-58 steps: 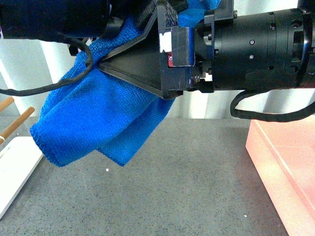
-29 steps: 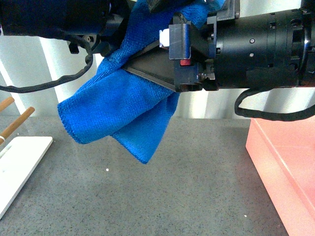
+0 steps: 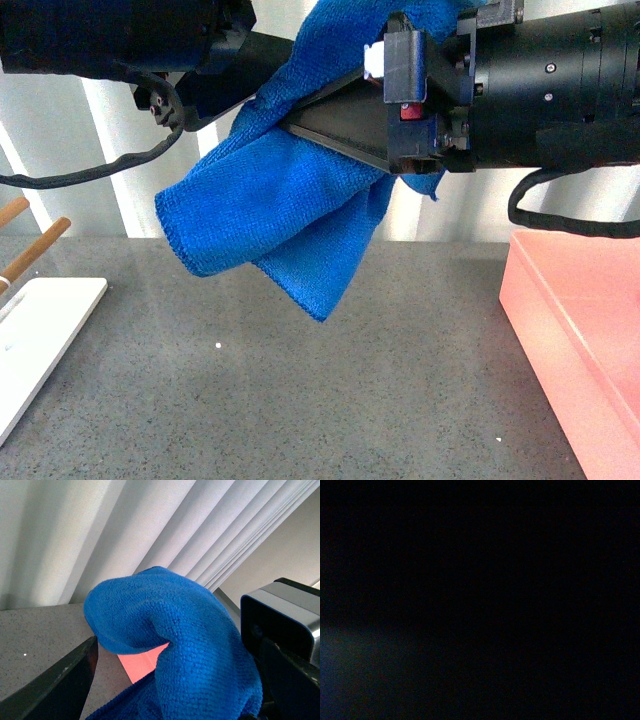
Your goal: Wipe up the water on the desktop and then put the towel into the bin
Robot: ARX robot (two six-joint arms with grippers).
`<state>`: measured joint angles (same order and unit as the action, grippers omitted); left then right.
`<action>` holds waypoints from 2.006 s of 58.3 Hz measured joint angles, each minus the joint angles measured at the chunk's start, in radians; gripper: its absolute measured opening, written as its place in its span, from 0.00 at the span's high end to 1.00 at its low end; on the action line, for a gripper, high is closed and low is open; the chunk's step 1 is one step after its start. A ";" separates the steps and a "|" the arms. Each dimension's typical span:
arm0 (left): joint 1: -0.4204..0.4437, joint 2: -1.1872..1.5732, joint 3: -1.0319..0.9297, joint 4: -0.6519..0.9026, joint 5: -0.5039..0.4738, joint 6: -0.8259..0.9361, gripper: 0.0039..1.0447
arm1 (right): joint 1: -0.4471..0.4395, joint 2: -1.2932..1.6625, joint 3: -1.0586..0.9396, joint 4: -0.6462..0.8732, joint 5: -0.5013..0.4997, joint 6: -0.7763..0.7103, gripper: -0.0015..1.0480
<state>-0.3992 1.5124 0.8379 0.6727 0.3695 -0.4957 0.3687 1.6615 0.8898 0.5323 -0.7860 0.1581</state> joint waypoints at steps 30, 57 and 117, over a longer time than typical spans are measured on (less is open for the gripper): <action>0.028 -0.178 -0.250 0.082 -0.710 0.402 0.45 | -0.023 -0.027 -0.048 -0.024 -0.001 -0.031 0.92; 0.224 -0.502 -0.623 0.116 -0.542 0.485 0.97 | -0.034 -0.033 -0.068 -0.008 -0.001 -0.030 0.92; 0.397 -1.041 -0.815 -0.201 -0.370 0.489 0.97 | -0.016 -0.051 -0.076 -0.076 0.026 -0.068 0.92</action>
<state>-0.0025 0.4717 0.0227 0.4717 -0.0002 -0.0071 0.3523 1.6100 0.8139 0.4561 -0.7605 0.0906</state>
